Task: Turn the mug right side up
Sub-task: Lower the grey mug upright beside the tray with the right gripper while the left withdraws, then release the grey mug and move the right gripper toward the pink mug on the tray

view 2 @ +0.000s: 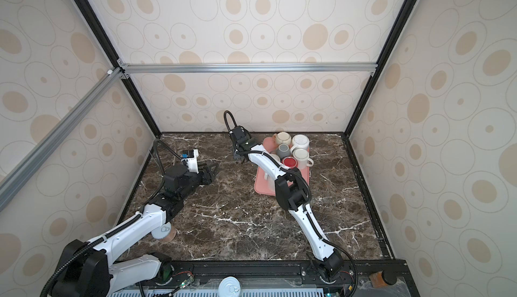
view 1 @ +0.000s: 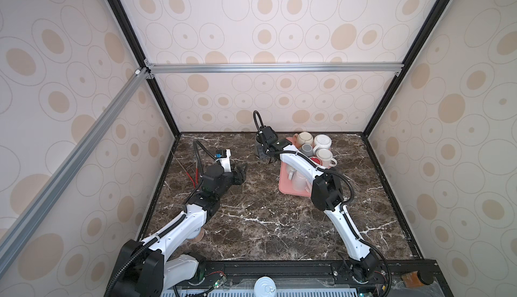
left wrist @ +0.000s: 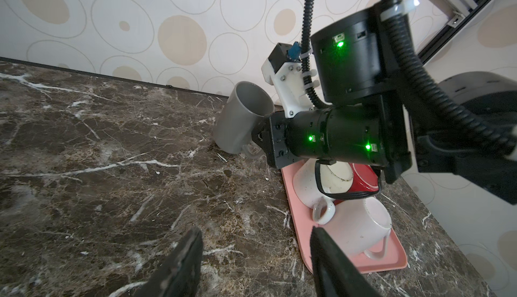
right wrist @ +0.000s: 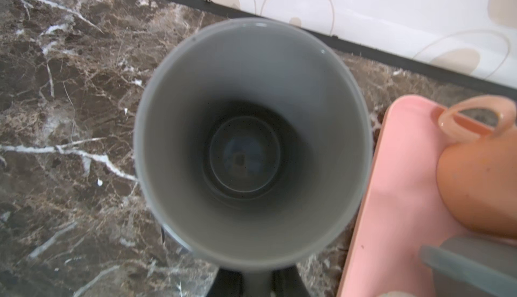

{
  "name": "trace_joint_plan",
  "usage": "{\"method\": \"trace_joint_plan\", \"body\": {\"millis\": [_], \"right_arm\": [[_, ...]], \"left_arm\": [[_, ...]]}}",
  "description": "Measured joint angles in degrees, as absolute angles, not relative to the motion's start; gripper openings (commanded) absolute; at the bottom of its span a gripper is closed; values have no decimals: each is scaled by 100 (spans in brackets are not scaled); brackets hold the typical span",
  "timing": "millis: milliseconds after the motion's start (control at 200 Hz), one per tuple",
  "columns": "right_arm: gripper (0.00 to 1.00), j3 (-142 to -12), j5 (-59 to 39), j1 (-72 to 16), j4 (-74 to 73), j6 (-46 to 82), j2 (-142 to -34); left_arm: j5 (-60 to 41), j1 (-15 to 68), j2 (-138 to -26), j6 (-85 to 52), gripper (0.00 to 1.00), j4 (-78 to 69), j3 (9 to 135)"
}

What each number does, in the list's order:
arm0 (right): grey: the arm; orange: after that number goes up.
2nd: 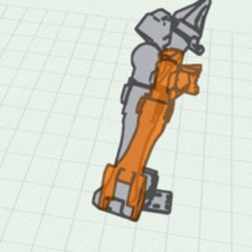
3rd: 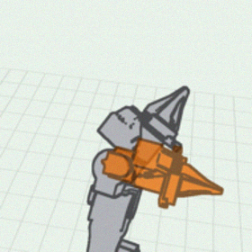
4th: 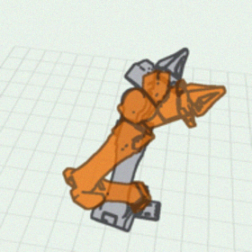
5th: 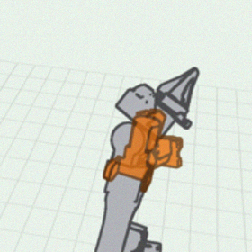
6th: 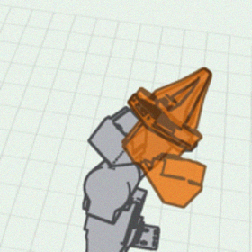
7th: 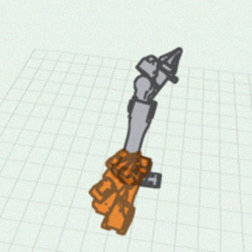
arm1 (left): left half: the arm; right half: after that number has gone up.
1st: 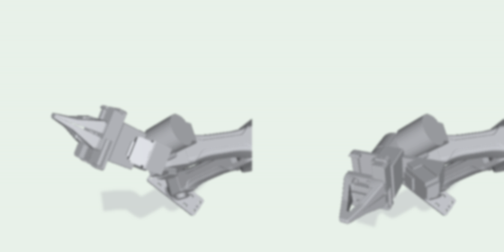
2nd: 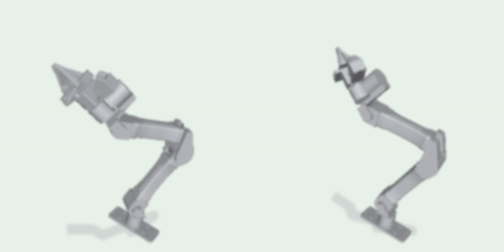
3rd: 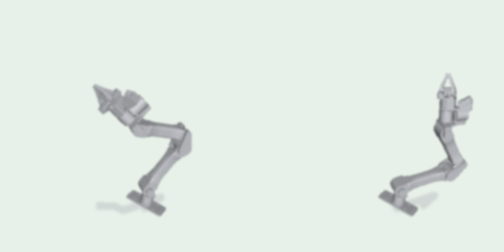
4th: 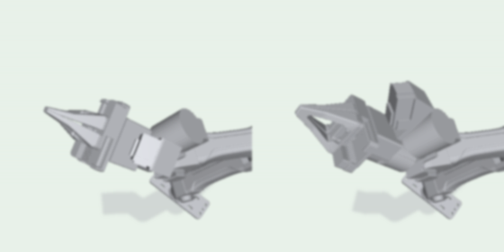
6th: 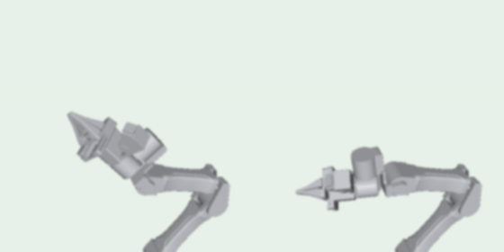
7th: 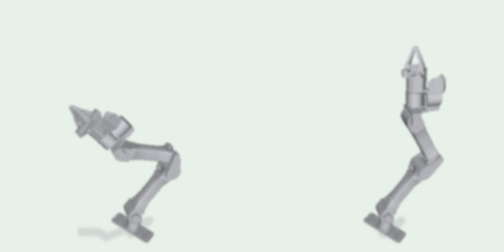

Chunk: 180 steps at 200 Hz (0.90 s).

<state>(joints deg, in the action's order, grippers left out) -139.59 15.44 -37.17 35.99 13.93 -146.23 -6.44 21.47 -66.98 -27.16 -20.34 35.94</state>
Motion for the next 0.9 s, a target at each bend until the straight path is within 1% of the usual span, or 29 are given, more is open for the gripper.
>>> {"method": "trace_joint_plan", "body": {"millis": [100,225,270,320,415,465,730,825,900], "right_arm": [[9,-14097,1514,-3717,3599,1310,-14798],[15,-14151,1500,-3715,3548,1245,-14894],[21,-14153,1476,-3710,3551,1240,-14897],[30,-14156,1450,-3704,3529,1216,-14897],[40,-14232,1380,-3699,3428,1194,-14894],[43,-14274,1354,-3695,3385,1210,-14894],[44,-14241,1085,-3695,3433,1280,-14698],[45,-13697,976,-3695,3433,1385,-14116],[45,-12940,899,-3688,3317,1498,-13353]], "left_arm": [[-615,2147,-6766,-2711,63,-2010,3645],[-591,2147,-6853,-2689,63,-1977,3763],[-587,2147,-6882,-2676,64,-1962,3811],[-582,2147,-6901,-2668,64,-1953,3859],[-580,2147,-6904,-2668,64,-1957,3883],[-580,2147,-6901,-2668,64,-1955,3883],[-611,2147,-6938,-2679,62,-1610,3983],[-694,2147,-7052,-2711,60,-1369,4195],[-773,2150,-7199,-2744,59,-1184,4414]]}}
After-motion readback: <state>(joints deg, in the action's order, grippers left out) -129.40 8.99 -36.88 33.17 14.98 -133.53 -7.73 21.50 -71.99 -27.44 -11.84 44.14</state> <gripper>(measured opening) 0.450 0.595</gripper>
